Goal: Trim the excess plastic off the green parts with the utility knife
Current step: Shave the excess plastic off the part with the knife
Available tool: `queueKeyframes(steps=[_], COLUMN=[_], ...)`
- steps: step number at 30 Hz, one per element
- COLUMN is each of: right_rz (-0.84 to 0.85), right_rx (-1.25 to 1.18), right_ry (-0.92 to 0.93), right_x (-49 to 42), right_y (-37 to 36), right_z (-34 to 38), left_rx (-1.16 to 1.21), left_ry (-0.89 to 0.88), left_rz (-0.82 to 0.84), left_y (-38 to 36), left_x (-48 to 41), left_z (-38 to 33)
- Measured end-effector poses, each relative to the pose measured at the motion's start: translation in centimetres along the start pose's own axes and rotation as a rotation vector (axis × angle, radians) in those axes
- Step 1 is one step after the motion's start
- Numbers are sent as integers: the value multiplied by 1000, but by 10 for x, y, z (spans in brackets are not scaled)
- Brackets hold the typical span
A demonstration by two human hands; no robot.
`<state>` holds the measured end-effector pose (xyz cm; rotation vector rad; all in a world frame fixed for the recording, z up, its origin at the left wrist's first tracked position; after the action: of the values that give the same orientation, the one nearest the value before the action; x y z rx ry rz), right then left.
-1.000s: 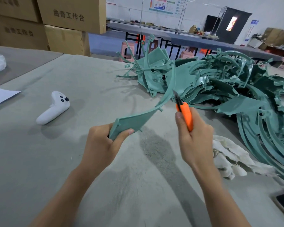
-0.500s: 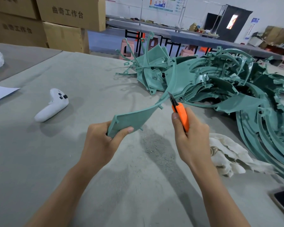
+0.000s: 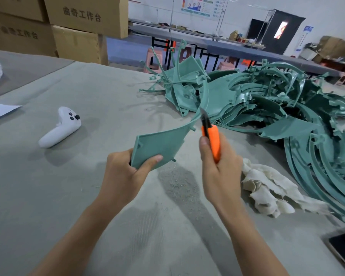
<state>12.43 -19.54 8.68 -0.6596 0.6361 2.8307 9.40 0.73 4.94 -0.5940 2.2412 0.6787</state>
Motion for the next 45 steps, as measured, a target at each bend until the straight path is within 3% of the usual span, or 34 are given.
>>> queueKeyframes(steps=[5, 10, 16, 19, 23, 28, 33, 39, 45], right_rz=[-24, 170, -22, 9, 84, 39, 141, 33, 143], right_rx=[63, 21, -76, -54, -27, -121, -26, -5, 0], right_ry=[-74, 47, -150, -154, 1, -187, 3, -147, -2], right_x=[-7, 15, -12, -11, 3, -6, 12, -11, 7], right_y=[1, -26, 2, 0, -13, -8, -24, -3, -19], right_z=[-17, 0, -16, -20, -6, -20, -3, -21, -8], left_rx=[17, -18, 29, 44, 39, 42, -15, -9, -43], left_ry=[44, 21, 54, 67, 71, 41, 25, -16, -35], left_rz=[-1, -27, -17, -12, -19, 5, -34, 1, -6], left_y=[-3, 1, -1, -4, -3, -5, 1, -2, 1], left_x=[3, 0, 2, 5, 5, 5, 2, 3, 1], left_z=[-1, -2, -2, -3, -2, -3, 1, -1, 0])
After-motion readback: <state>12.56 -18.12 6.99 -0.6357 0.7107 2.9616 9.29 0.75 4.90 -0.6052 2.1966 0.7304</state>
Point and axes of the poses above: each hand's wrist, its own x-axis away from the middle knuckle, its own y-axis out of the back of the hand, z = x × y, the point moved 8 cm from there along -x, towards the middle knuckle, and after that the axes turned 14 degrees about -y, right-handed, at the moved point
